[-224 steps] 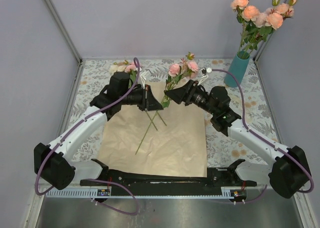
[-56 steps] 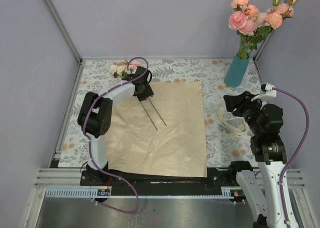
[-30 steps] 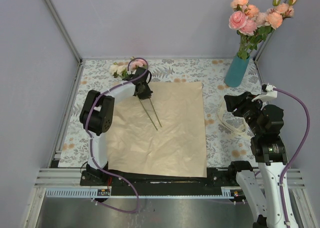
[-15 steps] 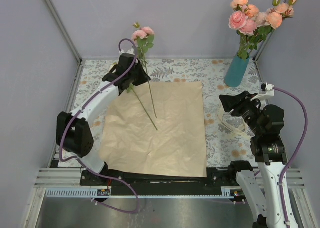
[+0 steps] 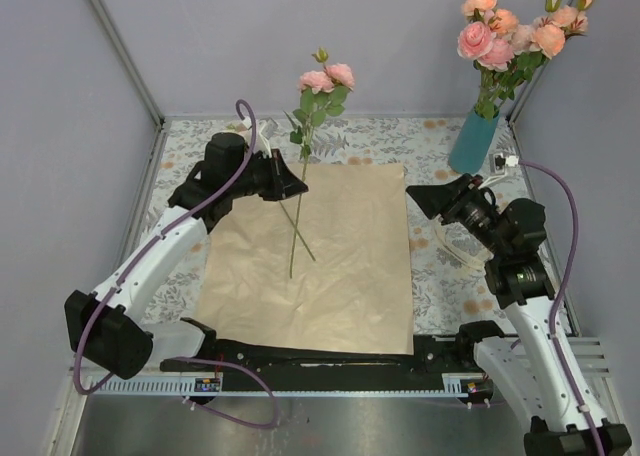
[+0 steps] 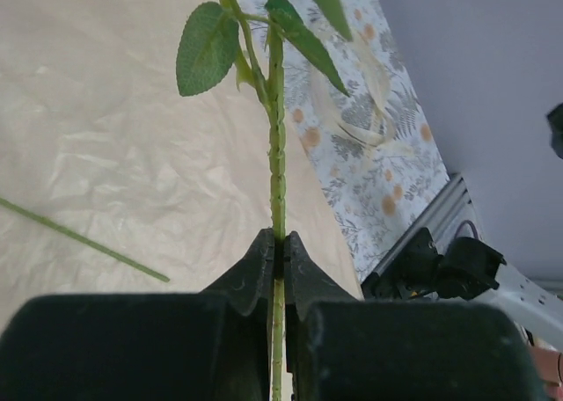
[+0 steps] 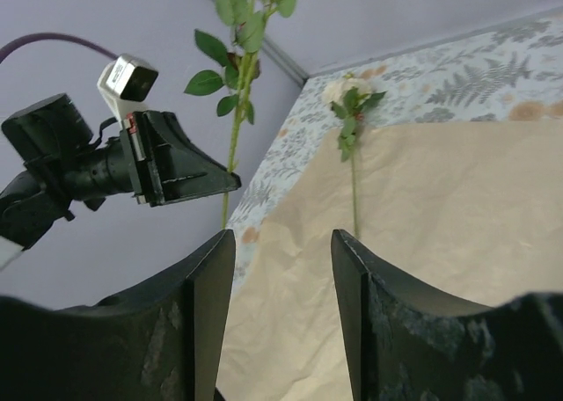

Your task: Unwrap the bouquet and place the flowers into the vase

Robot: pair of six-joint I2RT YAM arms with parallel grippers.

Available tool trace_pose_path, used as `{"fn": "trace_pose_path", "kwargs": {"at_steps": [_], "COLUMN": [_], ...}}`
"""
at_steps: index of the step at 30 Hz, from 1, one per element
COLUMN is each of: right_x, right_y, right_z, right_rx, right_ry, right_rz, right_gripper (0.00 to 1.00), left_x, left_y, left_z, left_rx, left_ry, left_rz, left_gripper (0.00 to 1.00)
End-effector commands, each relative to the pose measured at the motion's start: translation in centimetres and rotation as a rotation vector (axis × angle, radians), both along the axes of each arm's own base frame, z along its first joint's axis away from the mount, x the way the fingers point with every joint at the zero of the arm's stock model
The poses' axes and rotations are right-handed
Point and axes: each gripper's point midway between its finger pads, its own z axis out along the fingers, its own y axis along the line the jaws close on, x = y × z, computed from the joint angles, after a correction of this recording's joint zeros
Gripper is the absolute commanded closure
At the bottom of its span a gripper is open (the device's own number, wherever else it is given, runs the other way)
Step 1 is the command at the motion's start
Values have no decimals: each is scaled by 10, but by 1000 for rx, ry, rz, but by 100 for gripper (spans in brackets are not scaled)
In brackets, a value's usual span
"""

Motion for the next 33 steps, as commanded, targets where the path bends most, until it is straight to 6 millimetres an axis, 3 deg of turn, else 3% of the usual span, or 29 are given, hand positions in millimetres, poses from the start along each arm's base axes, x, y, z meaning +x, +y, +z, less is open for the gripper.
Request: {"fn": "trace_pose_path", "kwargs": {"at_steps": [1, 7, 18, 30, 33], "right_x": [-2, 10, 29, 54, 57], "right_y": [35, 84, 157, 179, 179], "right_z": [25, 35, 37, 27, 25], "right_rx": [50, 76, 63, 44, 43], "right_ry": [-95, -104, -84, -21, -11], "right_rz": [117, 205, 328, 306, 292], "right_gripper": [43, 41, 40, 42, 50], "left_x": [-26, -58, -73, -77, -77], "left_y": [-22, -38, -41, -39, -40], "left_z": [35, 40, 35, 43, 42], "left_rx": [-82, -87, -107, -121, -121], "left_ry": [-107, -142, -138, -160, -159], "left_rz": [-180, -303, -359, -358, -358], "left_gripper": [100, 100, 100, 100, 100]}}
